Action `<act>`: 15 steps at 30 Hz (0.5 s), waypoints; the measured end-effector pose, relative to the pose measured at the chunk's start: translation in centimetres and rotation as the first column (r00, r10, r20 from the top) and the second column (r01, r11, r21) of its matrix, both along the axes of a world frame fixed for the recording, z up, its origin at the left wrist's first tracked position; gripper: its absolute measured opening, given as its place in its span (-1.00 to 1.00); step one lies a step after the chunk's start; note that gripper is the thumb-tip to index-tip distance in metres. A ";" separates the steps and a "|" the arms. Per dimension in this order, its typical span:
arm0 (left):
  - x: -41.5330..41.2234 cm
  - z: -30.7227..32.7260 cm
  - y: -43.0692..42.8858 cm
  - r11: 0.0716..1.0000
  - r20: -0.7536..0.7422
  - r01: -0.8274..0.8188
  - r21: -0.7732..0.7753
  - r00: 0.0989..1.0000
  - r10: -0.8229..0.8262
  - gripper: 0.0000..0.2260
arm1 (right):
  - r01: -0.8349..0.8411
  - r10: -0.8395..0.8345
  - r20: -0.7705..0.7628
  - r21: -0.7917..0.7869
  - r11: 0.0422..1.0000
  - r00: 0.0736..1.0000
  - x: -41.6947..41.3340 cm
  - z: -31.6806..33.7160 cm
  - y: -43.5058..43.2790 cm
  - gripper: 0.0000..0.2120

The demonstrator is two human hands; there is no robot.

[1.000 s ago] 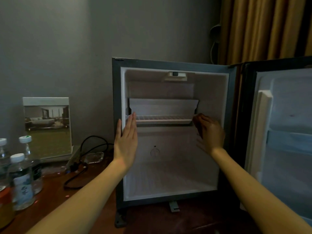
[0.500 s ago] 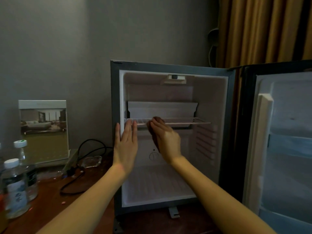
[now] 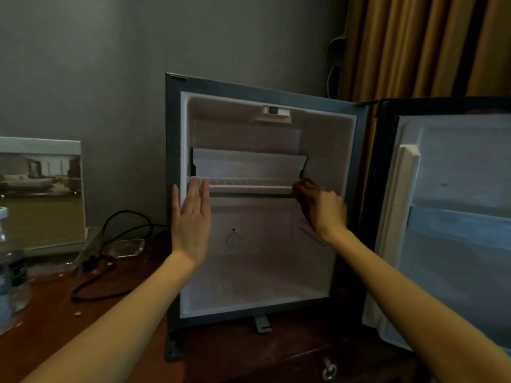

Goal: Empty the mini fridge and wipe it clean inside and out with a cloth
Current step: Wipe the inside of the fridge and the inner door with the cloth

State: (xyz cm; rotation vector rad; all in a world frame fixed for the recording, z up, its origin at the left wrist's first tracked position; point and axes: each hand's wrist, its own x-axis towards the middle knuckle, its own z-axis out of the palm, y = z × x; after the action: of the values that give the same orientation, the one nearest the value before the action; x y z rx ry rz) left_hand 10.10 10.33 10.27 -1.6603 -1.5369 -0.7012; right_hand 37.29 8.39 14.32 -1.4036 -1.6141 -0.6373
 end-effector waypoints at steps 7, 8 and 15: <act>4.6 -8.0 -1.5 0.794 0.182 0.563 -0.228 0.826 -0.534 -0.25 | -0.138 0.138 -0.065 -0.007 0.990 0.988 -2.0 -3.6 -2.4 -0.73; 4.6 -9.5 -1.7 0.747 0.280 0.568 -0.346 0.822 -0.495 -0.31 | -0.154 0.151 -0.068 -0.042 0.987 0.986 -1.9 -5.3 -2.3 -0.73; 3.2 -14.5 -1.1 0.710 0.485 0.414 -0.569 0.867 -0.116 -0.49 | -0.193 0.044 -0.343 -0.415 0.889 0.938 -1.1 -15.4 1.8 -0.76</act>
State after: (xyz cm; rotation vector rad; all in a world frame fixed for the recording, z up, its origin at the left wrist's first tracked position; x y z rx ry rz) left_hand 13.32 9.25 -4.26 -2.4348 -2.0266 -0.7466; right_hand 36.23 10.15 -1.07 -1.6145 -1.6167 0.0546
